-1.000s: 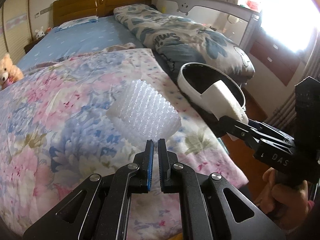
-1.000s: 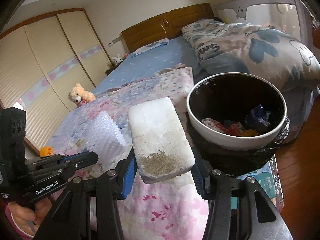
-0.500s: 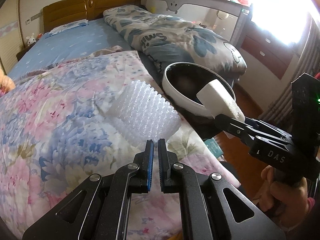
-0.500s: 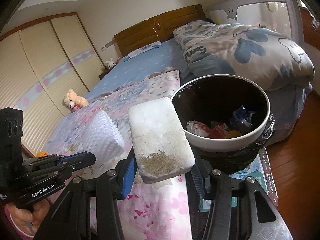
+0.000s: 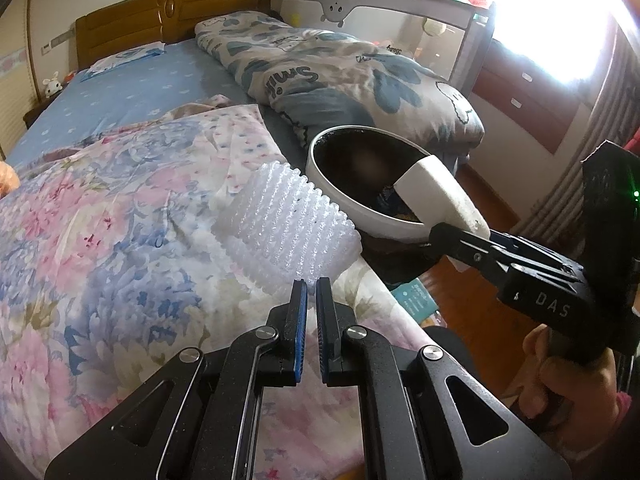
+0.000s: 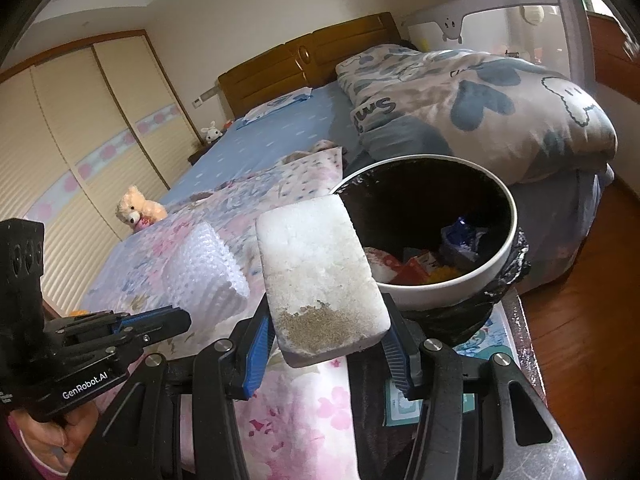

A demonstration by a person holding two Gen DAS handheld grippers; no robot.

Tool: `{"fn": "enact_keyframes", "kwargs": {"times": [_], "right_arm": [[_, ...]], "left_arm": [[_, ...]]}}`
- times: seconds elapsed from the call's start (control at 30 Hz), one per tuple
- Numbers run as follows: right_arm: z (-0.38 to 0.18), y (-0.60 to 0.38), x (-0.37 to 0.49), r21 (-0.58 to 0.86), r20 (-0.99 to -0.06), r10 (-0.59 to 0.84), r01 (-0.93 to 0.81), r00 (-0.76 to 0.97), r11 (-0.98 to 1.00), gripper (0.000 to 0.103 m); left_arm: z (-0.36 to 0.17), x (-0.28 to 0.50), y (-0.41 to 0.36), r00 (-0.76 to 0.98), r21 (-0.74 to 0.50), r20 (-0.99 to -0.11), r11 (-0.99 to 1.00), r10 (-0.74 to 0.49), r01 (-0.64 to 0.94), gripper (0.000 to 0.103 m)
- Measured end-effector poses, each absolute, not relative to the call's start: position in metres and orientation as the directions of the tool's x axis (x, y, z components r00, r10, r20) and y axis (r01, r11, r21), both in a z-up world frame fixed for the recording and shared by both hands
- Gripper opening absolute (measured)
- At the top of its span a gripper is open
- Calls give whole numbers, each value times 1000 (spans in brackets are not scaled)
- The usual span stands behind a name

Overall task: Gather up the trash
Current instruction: 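Hold both items above the bin opening and lower them toward it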

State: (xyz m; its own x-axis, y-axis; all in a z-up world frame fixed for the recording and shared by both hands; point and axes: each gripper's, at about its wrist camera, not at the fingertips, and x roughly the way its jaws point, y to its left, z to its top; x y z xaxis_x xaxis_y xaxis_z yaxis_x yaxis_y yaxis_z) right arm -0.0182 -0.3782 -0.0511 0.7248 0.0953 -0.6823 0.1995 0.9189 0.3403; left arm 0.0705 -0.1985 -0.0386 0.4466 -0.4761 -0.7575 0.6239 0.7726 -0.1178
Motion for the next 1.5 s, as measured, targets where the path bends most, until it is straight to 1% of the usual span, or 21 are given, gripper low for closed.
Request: {"fn": "enact_keyframes", "kwargs": {"times": [1.5], "right_arm": [[-38, -443, -7, 278, -699, 17, 250, 715, 927, 51]], "left_arm": [[-24, 89, -269, 439, -75, -752, 726, -491, 684, 4]]}}
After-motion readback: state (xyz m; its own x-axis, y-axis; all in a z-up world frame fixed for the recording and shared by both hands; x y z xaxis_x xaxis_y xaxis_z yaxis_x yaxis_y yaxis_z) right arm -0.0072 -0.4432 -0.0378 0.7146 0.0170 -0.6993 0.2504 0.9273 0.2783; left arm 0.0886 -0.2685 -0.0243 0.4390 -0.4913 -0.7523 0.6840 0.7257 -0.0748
